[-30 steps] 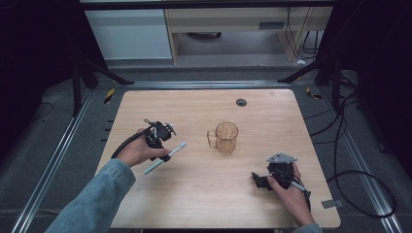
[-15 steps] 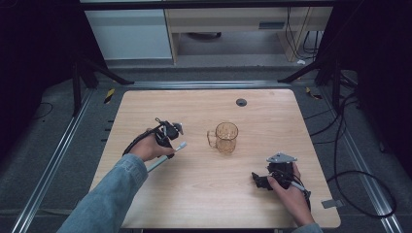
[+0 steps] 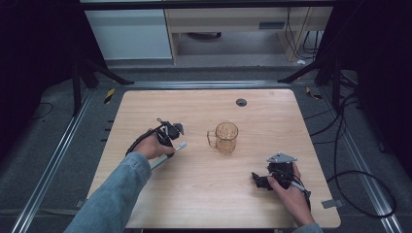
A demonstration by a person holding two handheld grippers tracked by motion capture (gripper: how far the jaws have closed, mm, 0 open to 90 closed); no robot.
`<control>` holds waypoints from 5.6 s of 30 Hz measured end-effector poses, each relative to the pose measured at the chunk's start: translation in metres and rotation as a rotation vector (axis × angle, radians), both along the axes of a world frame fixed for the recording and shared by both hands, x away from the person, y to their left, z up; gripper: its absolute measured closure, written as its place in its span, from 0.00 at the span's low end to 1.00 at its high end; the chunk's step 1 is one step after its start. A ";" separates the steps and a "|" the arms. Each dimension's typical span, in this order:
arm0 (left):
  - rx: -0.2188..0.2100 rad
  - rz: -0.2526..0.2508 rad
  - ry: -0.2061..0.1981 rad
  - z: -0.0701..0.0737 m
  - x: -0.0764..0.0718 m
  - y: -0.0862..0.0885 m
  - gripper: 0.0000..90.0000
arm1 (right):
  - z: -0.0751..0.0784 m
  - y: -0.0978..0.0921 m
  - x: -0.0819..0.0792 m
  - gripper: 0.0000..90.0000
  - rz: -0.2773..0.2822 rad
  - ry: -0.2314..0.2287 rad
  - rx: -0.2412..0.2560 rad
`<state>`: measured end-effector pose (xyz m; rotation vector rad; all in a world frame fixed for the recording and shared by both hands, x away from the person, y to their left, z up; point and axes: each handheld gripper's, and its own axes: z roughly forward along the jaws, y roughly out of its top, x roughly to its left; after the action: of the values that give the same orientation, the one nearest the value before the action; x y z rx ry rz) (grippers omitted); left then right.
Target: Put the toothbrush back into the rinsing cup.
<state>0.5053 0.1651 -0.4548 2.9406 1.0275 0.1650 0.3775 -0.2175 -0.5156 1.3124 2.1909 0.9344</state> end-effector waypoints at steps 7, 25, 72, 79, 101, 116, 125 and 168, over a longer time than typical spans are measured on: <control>-0.006 0.004 0.013 -0.004 0.001 -0.002 0.72 | 0.000 0.000 0.000 0.00 0.000 0.000 -0.001; -0.007 -0.004 0.027 -0.006 0.004 -0.006 0.82 | 0.000 0.000 0.000 0.00 -0.001 0.001 0.001; -0.242 0.002 -0.233 0.051 -0.021 -0.001 0.88 | 0.000 0.000 0.000 0.00 -0.001 0.001 0.001; -0.295 0.019 -0.277 0.055 -0.024 -0.007 0.88 | 0.000 0.000 0.000 0.00 -0.004 0.004 0.005; -0.530 0.099 -0.578 0.070 -0.050 -0.012 0.88 | 0.000 0.000 0.000 0.00 -0.004 0.004 0.006; -0.689 0.151 -0.738 0.069 -0.065 -0.026 0.88 | 0.000 0.000 0.000 0.00 -0.003 0.005 0.006; -0.802 0.182 -0.853 0.068 -0.070 -0.037 0.88 | 0.000 0.000 0.000 0.00 -0.003 0.005 0.005; -1.081 0.160 -1.041 0.063 -0.070 -0.070 0.88 | 0.000 0.000 -0.001 0.00 0.006 0.007 0.004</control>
<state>0.4357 0.0947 -0.3915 1.4525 0.7554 0.7426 0.3770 -0.2178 -0.5153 1.3131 2.2009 0.9387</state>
